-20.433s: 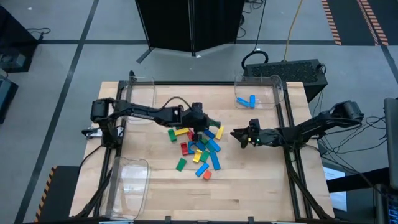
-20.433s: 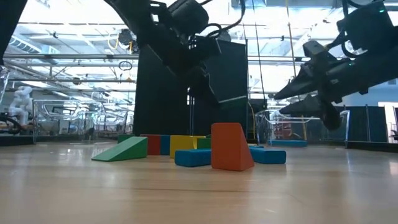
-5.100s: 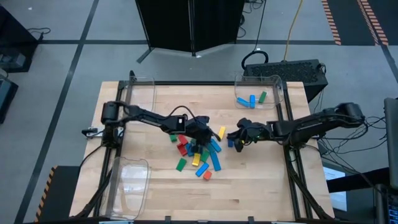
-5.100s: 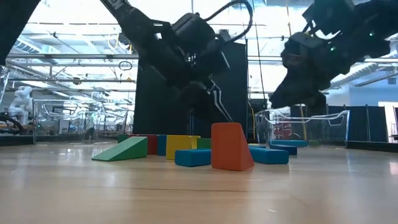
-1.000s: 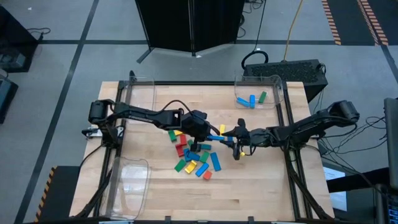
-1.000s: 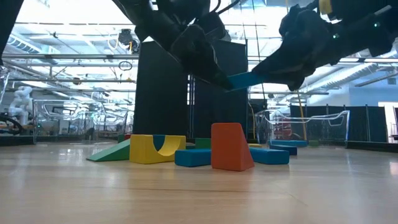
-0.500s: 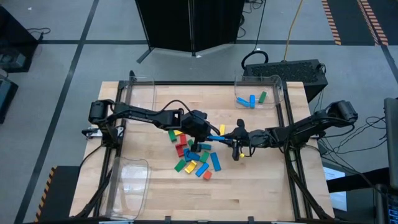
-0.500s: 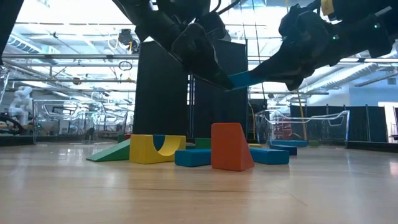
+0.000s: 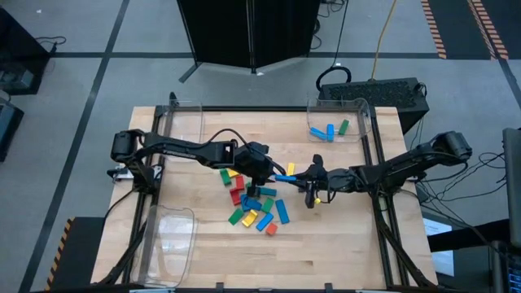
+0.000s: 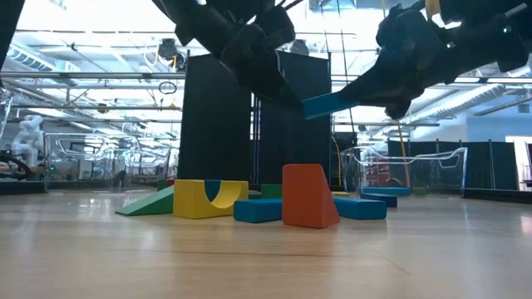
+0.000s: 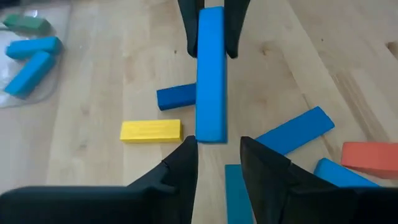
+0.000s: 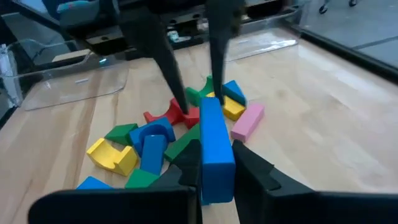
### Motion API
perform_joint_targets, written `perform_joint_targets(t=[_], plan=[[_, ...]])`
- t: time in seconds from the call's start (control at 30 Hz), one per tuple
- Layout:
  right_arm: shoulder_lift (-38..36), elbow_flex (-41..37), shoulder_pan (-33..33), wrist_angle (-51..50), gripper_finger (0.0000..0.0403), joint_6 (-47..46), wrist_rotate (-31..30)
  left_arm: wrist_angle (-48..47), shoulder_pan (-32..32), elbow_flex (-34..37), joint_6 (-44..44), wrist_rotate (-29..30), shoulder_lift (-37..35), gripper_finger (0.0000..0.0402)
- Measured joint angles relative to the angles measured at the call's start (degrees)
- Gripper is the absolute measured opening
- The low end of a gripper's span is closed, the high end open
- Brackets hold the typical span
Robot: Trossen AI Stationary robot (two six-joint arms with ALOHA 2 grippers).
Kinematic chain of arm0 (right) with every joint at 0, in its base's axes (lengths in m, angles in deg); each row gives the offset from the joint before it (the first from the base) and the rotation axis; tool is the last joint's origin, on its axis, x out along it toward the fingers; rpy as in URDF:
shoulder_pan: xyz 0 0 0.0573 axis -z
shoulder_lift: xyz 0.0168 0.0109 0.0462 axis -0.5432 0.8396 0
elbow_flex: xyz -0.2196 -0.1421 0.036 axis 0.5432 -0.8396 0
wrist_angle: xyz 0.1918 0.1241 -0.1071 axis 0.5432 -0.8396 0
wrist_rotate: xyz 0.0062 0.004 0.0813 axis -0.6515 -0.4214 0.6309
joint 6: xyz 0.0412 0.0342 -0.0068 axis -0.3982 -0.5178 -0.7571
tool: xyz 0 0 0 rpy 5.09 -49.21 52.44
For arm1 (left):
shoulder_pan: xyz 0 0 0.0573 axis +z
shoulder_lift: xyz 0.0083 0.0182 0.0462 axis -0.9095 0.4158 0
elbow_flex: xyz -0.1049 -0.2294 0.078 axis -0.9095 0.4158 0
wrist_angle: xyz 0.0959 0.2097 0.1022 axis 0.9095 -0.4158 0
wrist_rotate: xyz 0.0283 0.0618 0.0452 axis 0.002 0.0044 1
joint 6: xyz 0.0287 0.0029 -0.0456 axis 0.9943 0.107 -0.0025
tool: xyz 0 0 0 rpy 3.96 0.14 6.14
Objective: Sort blocks by size
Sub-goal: Put the blue rectangular block into the top right transparent bin
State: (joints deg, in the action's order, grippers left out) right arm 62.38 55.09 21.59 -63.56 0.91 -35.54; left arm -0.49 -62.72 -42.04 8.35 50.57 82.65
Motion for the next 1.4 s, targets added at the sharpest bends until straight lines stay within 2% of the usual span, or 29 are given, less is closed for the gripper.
perform_joint_targets(t=[0.27,0.53,0.73,0.97,1.1,1.4], plan=[[-11.5,0.0,4.1,-15.8,0.0043,0.1,-6.8,1.2,0.2,7.3,-1.1,0.4,-9.1,0.0121],[-21.3,1.2,14.2,-28.6,0.0044,2.3,-9.0,7.2,0.2,19.0,-6.1,3.3,-16.3,0.0122],[-22.8,6.4,22.1,-36.4,0.0046,6.2,-8.9,8.3,0.2,24.5,-9.7,5.1,-18.2,0.0122],[-21.1,9.3,31.9,-43.1,0.0048,13.2,-8.5,9.4,0.3,25.9,-10.7,5.3,-17.9,0.0122],[-18.7,9.4,38.6,-44.5,0.0048,14.3,-5.1,9.6,0.3,26.0,-10.7,5.9,-17.9,0.0122],[-13.0,9.4,52.0,-41.3,0.0049,14.5,11.9,10.2,0.1,26.0,-10.8,6.0,-17.9,0.0122]])
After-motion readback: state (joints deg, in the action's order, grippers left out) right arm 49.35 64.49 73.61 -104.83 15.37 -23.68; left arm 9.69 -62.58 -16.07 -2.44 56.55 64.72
